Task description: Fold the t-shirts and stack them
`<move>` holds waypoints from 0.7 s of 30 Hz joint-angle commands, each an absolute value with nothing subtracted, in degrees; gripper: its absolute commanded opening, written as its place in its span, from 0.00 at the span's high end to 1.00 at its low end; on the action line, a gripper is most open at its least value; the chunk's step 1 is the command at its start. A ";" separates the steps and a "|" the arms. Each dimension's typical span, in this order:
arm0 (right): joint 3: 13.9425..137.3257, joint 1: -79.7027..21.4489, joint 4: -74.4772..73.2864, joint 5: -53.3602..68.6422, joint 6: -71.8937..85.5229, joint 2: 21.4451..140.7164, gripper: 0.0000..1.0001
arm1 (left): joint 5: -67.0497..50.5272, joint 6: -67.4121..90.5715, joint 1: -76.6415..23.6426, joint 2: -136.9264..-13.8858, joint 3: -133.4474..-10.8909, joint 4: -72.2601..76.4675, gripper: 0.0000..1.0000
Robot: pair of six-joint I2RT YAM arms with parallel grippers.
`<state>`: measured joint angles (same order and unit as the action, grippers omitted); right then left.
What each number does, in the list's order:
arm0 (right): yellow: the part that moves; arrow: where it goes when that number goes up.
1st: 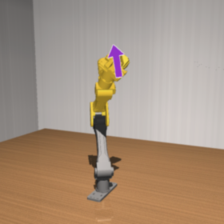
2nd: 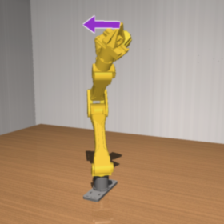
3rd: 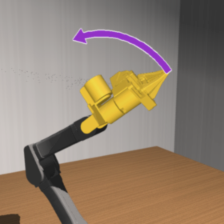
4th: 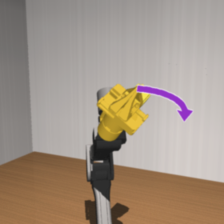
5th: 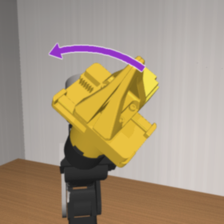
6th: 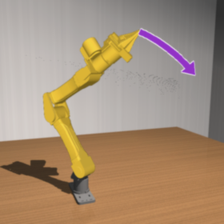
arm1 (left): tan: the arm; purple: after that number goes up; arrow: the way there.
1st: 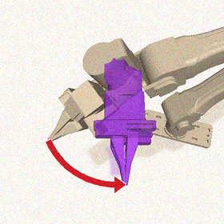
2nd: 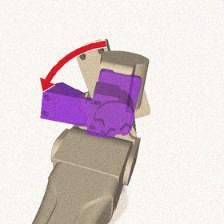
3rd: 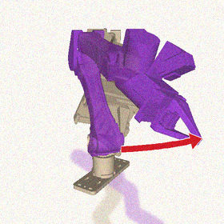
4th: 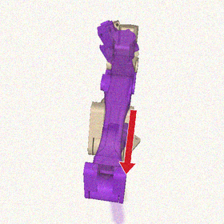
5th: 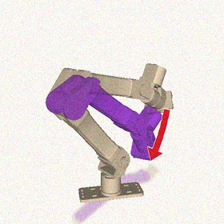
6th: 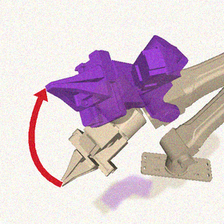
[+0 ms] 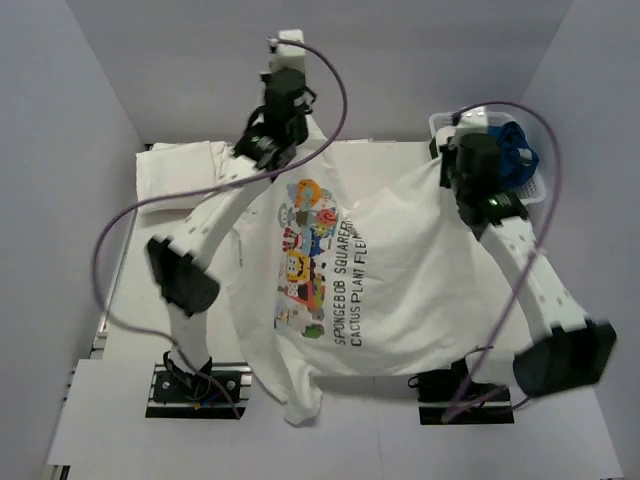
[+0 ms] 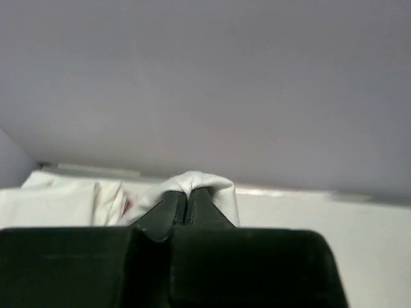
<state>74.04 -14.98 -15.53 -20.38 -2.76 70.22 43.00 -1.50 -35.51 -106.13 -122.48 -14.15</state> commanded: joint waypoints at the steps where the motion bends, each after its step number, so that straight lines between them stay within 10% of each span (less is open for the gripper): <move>1: 73.21 -14.50 -10.81 -21.00 1.49 79.08 1.00 | 45.79 -1.85 -29.01 -118.52 -125.93 -12.83 1.00; 4: 78.18 -14.15 -10.89 -22.67 3.42 91.38 0.91 | 39.32 0.09 -26.28 -134.75 -139.01 -18.08 0.68; 5: 79.61 -14.06 -11.94 -22.07 3.25 95.23 0.63 | 37.72 0.09 -26.28 -137.35 -142.09 -18.80 0.02; 6: 81.02 -14.06 -13.35 -21.97 3.43 98.23 0.46 | 37.10 0.09 -25.76 -138.24 -142.99 -18.81 0.01; 7: 84.17 -14.24 -13.79 -20.23 3.34 99.91 0.10 | 36.57 1.57 -25.75 -138.25 -141.52 -18.11 0.01; 21: 68.41 -14.50 -15.73 -2.73 11.50 85.61 0.10 | 23.92 21.87 -24.43 -107.60 -99.70 -31.45 0.01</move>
